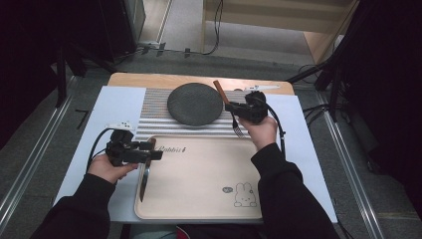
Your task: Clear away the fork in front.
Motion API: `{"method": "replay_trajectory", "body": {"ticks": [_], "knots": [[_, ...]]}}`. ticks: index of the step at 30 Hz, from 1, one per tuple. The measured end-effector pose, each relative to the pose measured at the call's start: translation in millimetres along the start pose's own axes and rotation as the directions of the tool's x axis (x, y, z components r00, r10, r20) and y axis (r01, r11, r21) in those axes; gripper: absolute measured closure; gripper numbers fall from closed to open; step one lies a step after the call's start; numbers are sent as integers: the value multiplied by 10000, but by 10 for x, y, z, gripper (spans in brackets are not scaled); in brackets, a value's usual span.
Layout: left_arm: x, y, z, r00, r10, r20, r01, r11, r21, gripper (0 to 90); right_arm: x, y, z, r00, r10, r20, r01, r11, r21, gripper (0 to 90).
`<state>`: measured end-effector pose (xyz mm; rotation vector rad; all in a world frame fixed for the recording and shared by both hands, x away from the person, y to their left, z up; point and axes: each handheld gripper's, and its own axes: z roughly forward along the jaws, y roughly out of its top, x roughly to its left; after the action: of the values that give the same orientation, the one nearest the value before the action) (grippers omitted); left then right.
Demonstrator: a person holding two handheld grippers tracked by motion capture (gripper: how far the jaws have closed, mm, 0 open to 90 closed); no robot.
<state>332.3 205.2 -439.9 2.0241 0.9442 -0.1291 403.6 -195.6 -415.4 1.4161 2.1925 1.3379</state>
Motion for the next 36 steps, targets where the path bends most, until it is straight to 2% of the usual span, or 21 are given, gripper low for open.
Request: {"method": "replay_trajectory", "body": {"ticks": [5, 9, 20, 31, 33, 36], "knots": [[13, 80, 15, 9999, -168, 36, 168, 9998, -68, 323, 57, -51, -74, 9996, -240, -152, 237, 9996, -157, 753], [-1, 162, 45, 9997, -222, -105, 222, 9998, 7, 322, 80, -100, -110, 9988, -397, -279, 392, 9991, -171, 753], [-33, 353, 103, 10000, -73, 7, 73, 10000, -57, 322, 202, -197, -173, 9938, -924, -626, 905, 9954, -316, 753], [-53, 562, 186, 9998, -125, 164, 128, 9998, -152, 322, 294, -298, -221, 9871, -1333, -884, 1289, 9902, -545, 752], [-80, 604, 207, 10000, 77, -35, -77, 10000, -49, 319, 305, -316, -222, 9870, -1291, -961, 1241, 9907, -562, 753], [-113, 650, 230, 9999, 103, 73, -102, 9999, -78, 316, 338, -335, -225, 9847, -1418, -1012, 1359, 9887, -628, 752]]}}
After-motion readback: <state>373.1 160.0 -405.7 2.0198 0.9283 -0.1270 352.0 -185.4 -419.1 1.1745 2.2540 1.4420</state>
